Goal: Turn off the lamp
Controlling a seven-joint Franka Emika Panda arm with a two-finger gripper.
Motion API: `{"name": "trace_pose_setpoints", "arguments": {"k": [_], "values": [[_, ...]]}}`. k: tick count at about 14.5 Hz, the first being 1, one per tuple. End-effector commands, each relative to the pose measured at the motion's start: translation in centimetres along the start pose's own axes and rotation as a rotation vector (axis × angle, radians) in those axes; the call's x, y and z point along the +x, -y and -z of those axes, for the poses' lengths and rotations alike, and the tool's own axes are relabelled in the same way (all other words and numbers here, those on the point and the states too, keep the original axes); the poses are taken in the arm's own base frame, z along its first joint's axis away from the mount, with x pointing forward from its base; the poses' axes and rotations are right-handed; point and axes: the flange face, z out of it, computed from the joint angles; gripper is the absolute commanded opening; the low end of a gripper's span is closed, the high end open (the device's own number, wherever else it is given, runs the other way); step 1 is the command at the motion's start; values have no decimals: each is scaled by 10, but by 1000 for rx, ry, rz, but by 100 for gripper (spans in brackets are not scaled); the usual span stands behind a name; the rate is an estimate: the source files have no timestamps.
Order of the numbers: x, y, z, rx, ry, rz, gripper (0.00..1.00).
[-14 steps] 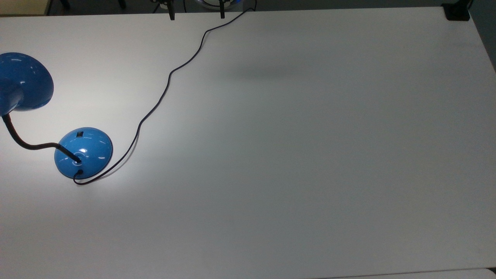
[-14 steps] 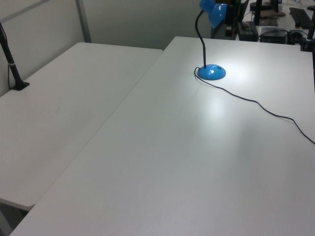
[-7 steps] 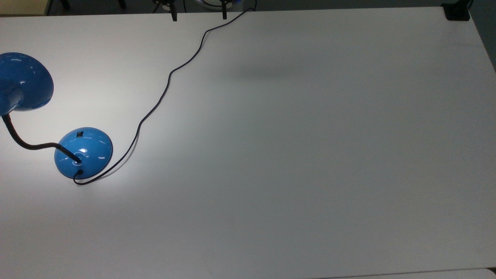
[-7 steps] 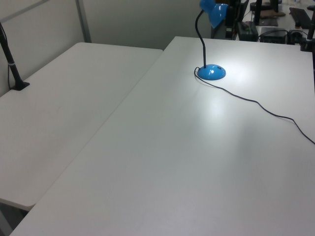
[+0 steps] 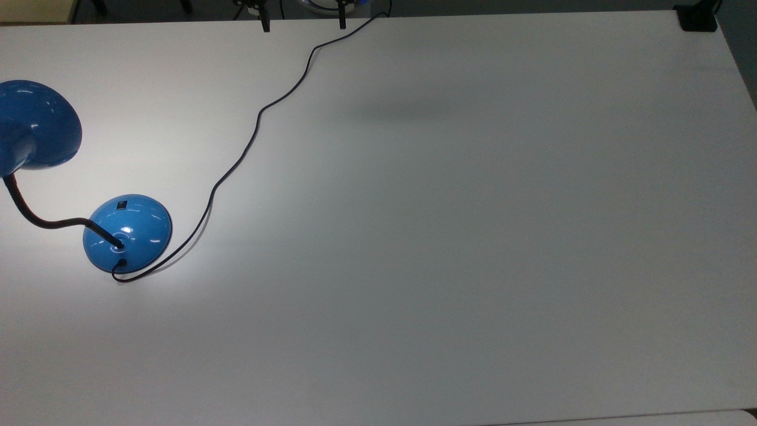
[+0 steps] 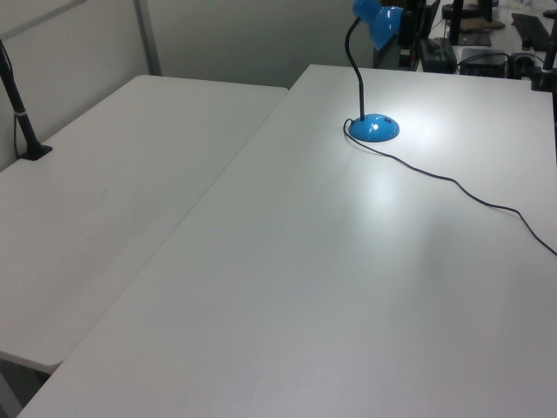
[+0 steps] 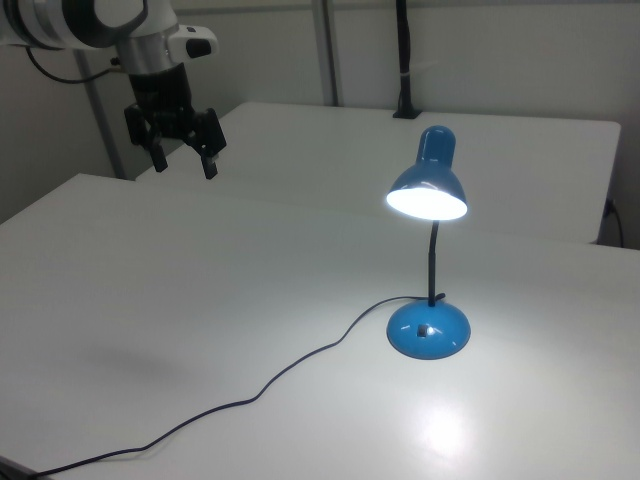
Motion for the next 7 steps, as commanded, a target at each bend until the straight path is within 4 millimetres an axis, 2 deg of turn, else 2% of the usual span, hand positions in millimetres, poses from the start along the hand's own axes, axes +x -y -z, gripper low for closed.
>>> {"name": "trace_pose_setpoints", "arguments": {"k": [1, 2, 4, 7], "values": [[-15, -4, -1, -14, 28, 76, 100], [-19, -20, -5, -8, 63, 129, 100], [-26, -36, -4, -8, 84, 283, 100], [-47, -86, 17, -73, 75, 268, 100]]}}
